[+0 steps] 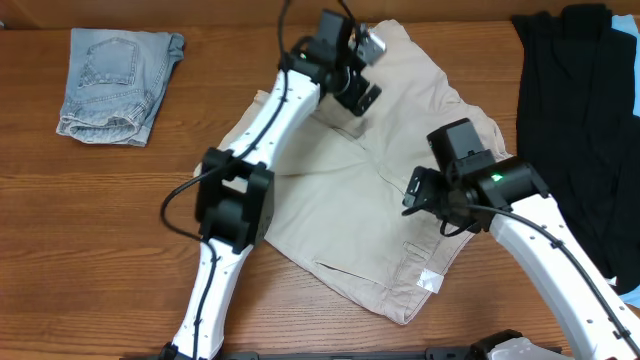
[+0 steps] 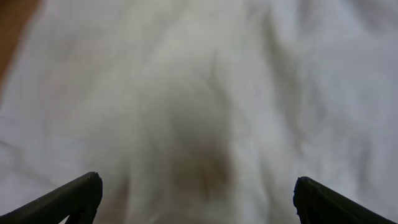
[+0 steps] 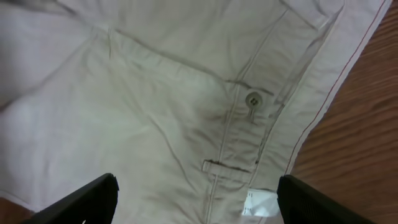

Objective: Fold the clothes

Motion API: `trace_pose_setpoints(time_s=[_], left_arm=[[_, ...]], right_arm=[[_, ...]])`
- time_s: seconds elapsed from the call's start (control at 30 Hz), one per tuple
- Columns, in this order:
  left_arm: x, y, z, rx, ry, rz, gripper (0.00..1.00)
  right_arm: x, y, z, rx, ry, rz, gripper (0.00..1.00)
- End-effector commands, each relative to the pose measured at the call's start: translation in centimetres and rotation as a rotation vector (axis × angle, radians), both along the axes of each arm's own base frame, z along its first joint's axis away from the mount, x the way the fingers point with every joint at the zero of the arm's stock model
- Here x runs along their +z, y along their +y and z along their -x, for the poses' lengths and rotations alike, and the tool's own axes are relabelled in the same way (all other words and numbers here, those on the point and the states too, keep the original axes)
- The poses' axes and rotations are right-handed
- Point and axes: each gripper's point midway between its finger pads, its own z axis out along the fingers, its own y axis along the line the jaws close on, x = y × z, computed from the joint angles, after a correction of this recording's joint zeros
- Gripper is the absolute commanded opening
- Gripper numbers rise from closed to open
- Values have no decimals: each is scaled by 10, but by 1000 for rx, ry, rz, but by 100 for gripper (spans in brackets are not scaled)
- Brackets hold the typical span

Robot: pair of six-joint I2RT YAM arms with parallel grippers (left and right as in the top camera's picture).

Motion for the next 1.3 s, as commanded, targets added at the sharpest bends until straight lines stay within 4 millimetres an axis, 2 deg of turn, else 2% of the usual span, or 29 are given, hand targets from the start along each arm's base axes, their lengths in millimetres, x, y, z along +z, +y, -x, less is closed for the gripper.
trace_pose_setpoints(time_s=[0.0, 0.13, 0.33, 0.6, 0.7, 0.8, 0.83, 0.93, 1.1, 1.27], left_arm=[[-27, -5, 1, -40, -3, -54, 100], [-37, -2, 0, -44, -3, -76, 100], [-74, 23, 1, 14, 30, -218, 100], [-83, 63, -7, 201, 67, -278, 100], [-87, 87, -6, 294, 131, -268, 100], [-93, 121, -4, 422, 209, -256, 100], [-95, 140, -5, 499, 245, -243, 100], [-98, 172, -2, 622, 309, -227, 100], [-105, 225, 20, 813, 469, -223, 100], [-107, 240, 52, 840, 635, -221, 100]], right_arm=[[7, -16, -11, -50, -37, 21, 86], [7, -21, -12, -66, -37, 21, 87], [7, -20, -13, -67, -40, 20, 87], [7, -20, -13, -66, -44, 19, 88], [7, -20, -13, -66, -44, 19, 88], [7, -20, -15, -66, -50, 18, 88], [8, -19, -16, -66, -55, 16, 90], [8, -19, -18, -67, -61, 14, 90], [7, -16, -28, -46, -92, 11, 91], [3, -10, -50, -20, -148, 8, 91]])
